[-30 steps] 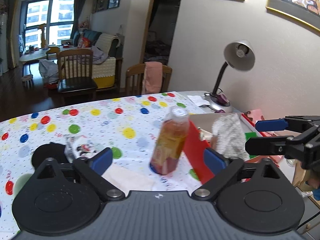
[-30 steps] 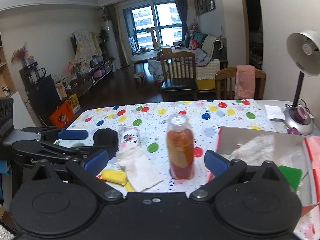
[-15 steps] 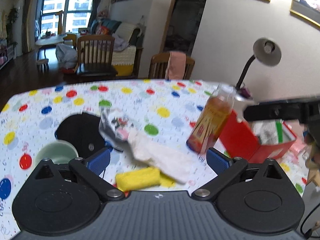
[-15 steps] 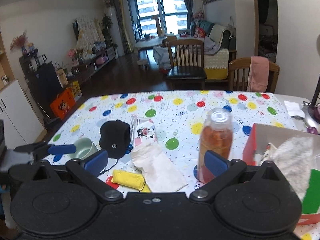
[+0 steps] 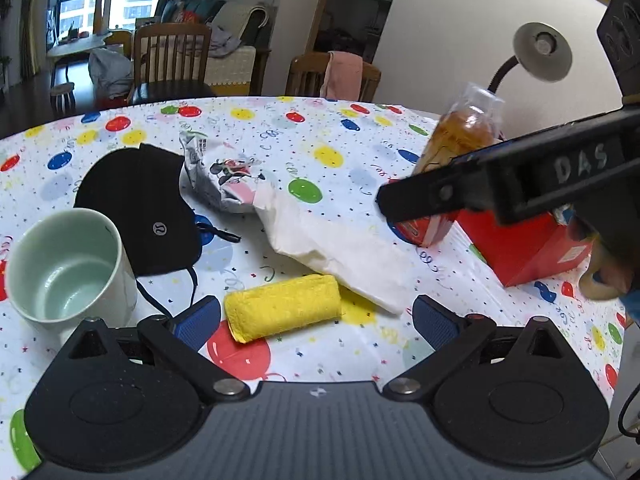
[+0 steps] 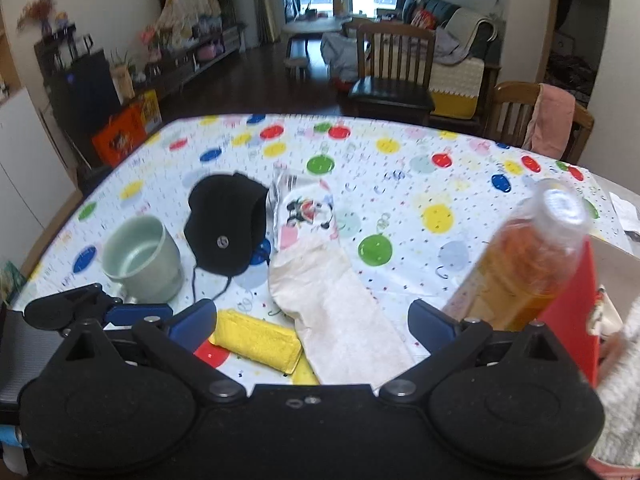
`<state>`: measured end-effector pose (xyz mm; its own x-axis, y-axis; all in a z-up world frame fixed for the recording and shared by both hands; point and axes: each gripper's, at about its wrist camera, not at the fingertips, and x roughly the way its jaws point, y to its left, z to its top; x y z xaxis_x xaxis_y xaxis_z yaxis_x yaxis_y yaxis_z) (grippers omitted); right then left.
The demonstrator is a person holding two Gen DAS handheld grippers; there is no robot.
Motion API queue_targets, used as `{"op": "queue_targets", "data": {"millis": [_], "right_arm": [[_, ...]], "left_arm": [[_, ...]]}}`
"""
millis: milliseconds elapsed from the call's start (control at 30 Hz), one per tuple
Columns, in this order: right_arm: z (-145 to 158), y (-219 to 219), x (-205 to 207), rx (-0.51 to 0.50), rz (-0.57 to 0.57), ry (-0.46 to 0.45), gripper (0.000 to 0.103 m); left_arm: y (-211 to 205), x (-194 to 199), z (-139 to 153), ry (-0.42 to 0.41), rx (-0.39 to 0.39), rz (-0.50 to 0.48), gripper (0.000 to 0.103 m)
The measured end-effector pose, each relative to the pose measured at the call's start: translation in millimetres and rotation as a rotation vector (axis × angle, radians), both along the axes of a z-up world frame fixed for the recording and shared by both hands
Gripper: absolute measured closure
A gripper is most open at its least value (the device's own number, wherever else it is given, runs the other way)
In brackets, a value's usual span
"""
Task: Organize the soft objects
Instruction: 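Grasp the yellow sponge with the left tool while the right tool grasps the white tissue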
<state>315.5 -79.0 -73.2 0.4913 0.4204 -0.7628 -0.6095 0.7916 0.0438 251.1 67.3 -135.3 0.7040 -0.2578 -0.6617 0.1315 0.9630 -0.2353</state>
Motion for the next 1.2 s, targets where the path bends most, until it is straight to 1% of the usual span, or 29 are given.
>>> {"op": "queue_targets", "data": {"millis": [200, 333, 433, 500, 567, 667, 733, 867, 933, 1033, 1133, 1200], "right_arm": [[-23, 24, 18, -0.035, 0.007, 0.044, 0.002], [-39, 38, 34, -0.058, 0.004, 0.075, 0.003], [-56, 48, 43, -0.118, -0.004, 0.092, 0.006], [-67, 51, 49, -0.141, -0.006, 0.119, 0.009], [-75, 54, 53, -0.166, -0.007, 0.127, 0.012], [-83, 54, 60, -0.174, -0.037, 0.146, 0.014], [-88, 54, 63, -0.179, -0.053, 0.153, 0.016], [-95, 54, 63, -0.197, -0.064, 0.143, 0.024], [-96, 53, 63, -0.189, -0.076, 0.147, 0.026], [-98, 51, 63, -0.178, -0.097, 0.153, 0.032], [-99, 49, 61, -0.178, -0.114, 0.142, 0.041], [-99, 47, 59, -0.177, -0.126, 0.130, 0.047]], "left_arm": [[2, 17, -13, 0.008, 0.030, -0.011, 0.000], [3, 27, -22, 0.033, 0.031, -0.019, 0.000], [-1, 33, -27, 0.033, 0.065, -0.034, 0.000], [-4, 35, -31, 0.033, 0.082, -0.045, 0.000], [-6, 38, -36, 0.039, 0.099, -0.055, 0.000], [-9, 42, -43, 0.042, 0.132, -0.068, 0.000], [-9, 46, -46, 0.047, 0.133, -0.064, 0.000], [-9, 52, -51, 0.061, 0.133, -0.068, 0.000], [-10, 53, -53, 0.060, 0.135, -0.068, 0.001], [-10, 54, -54, 0.053, 0.140, -0.068, 0.001], [-8, 54, -54, 0.050, 0.123, -0.056, 0.003], [-9, 53, -53, 0.049, 0.128, -0.045, 0.007]]}}
